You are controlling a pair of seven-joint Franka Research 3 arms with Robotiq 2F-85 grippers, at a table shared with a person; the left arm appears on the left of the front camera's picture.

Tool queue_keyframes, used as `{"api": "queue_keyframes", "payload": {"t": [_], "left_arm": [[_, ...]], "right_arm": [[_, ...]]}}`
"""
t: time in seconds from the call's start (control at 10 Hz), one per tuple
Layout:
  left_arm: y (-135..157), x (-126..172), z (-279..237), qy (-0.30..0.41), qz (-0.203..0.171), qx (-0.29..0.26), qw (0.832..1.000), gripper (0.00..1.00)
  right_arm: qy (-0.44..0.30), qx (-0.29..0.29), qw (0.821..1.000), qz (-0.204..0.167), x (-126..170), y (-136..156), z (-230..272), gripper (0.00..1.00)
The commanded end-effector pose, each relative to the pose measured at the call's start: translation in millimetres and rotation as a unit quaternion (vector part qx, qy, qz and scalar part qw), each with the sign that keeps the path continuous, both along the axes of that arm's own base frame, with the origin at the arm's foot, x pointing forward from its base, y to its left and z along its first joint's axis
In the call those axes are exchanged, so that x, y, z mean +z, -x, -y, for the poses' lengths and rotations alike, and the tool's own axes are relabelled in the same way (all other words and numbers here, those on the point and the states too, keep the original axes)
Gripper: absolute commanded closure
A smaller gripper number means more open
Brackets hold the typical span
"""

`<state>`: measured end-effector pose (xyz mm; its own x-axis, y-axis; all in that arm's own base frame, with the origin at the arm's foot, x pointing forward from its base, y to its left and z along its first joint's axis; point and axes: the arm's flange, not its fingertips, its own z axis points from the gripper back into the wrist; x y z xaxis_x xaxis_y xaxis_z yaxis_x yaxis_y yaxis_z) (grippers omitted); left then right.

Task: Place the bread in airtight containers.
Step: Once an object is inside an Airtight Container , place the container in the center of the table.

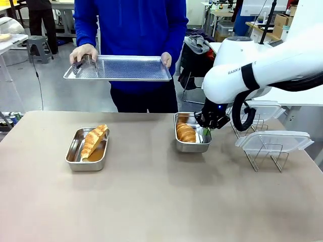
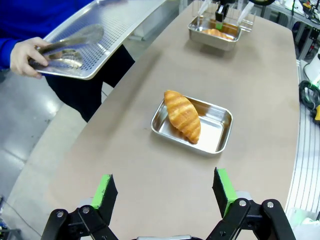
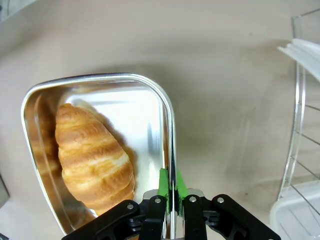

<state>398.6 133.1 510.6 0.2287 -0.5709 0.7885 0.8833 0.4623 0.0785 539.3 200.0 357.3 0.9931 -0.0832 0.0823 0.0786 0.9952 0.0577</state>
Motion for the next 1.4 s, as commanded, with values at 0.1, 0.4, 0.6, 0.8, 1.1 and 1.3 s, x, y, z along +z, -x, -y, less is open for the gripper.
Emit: {"api": "queue_keyframes", "payload": {"t": [0.1, 0.4, 0.6, 0.8, 1.1, 1.3], "left_arm": [[-0.4, 1.4, -1.0, 0.003, 0.002, -0.005, 1.0, 0.0], [-0.4, 1.4, -1.0, 0.003, 0.002, -0.005, 1.0, 0.0], [-0.4, 1.4, -1.0, 0.003, 0.002, -0.005, 1.0, 0.0], [-0.4, 1.4, -1.0, 0.003, 0.002, -0.005, 1.0, 0.0], [-0.4, 1.4, -1.0, 0.003, 0.002, -0.005, 1.0, 0.0], [-0.4, 1.4, -1.0, 0.003, 0.002, -0.005, 1.0, 0.0]], "right_arm": [[0.005, -0.006, 1.0, 0.013, -5.1, -6.3, -12.0, 0.95], [0.009, -0.007, 1.0, 0.008, -20.8, -4.6, -14.0, 0.95], [0.011, -0.006, 1.0, 0.007, -26.4, -3.5, -14.4, 0.95], [0.014, -0.006, 1.0, 0.005, -29.5, -1.4, -14.0, 0.95], [0.032, -0.007, 0.999, -0.001, -31.2, -2.8, -12.7, 0.41], [0.026, -0.004, 1.0, 0.002, -26.1, -0.6, -11.3, 0.0]]}}
